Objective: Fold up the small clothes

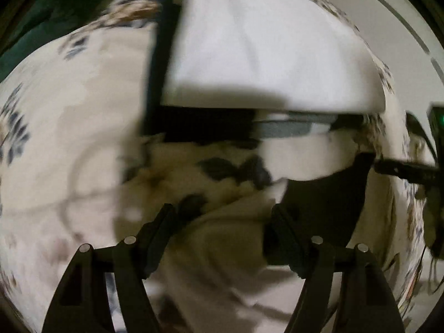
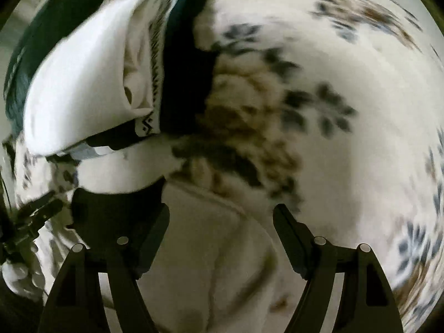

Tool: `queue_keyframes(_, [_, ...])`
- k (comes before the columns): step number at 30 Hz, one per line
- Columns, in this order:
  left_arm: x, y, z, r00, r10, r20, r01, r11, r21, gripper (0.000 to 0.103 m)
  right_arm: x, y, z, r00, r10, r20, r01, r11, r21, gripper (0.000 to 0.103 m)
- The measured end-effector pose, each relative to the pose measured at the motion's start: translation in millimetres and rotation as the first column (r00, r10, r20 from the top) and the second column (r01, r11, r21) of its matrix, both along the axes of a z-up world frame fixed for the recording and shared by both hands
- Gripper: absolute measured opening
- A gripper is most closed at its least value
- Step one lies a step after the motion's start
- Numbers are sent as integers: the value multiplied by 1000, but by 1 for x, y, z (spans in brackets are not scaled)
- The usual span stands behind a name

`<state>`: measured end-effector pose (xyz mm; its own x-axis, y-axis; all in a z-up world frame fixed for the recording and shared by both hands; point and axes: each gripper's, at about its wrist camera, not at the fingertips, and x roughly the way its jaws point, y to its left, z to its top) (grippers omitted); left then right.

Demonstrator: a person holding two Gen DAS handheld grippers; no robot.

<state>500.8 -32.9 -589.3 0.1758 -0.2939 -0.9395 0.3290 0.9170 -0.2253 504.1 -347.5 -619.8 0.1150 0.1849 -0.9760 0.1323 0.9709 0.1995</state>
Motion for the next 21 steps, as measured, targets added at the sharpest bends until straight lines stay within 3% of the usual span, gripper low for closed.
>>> queue_keyframes(1, [-3, -5, 1, 1000, -21, 19, 22, 1000, -3, 37, 4, 4, -4, 1000, 19, -16, -18, 1000, 5, 69])
queue_keyframes(2, [-5, -8, 1, 999, -38, 25, 38, 999, -4, 16, 7, 9, -7, 999, 38, -32, -38, 999, 4, 58])
queue_keyframes(3, [-7, -10, 0, 999, -41, 19, 41, 999, 0, 5, 7, 11, -6, 998, 49, -29, -50, 999, -15, 27])
queue_keyframes(4, [-9, -10, 3, 999, -38, 29, 38, 999, -10, 5, 7, 13, -3, 998, 57, -18, -58, 998, -39, 9])
queue_keyframes(9, [-36, 8, 48, 993, 28, 114, -18, 996, -92, 4, -14, 13, 39, 994, 41, 98, -38, 999, -32, 6])
queue_keyframes(14, [-79, 30, 100, 983, 90, 158, -61, 982, -178, 4, -69, 16, 96, 982, 16, 186, -20, 1000, 16, 6])
queue_keyframes(18, [-126, 38, 125, 979, 163, 123, -128, 959, -251, 5, -137, 26, 124, 977, 3, 213, -15, 998, 53, 6])
queue_keyframes(21, [-168, 50, 128, 973, 225, 56, -199, 934, -295, 5, -192, 31, 127, 981, -9, 192, -4, 998, 69, 6])
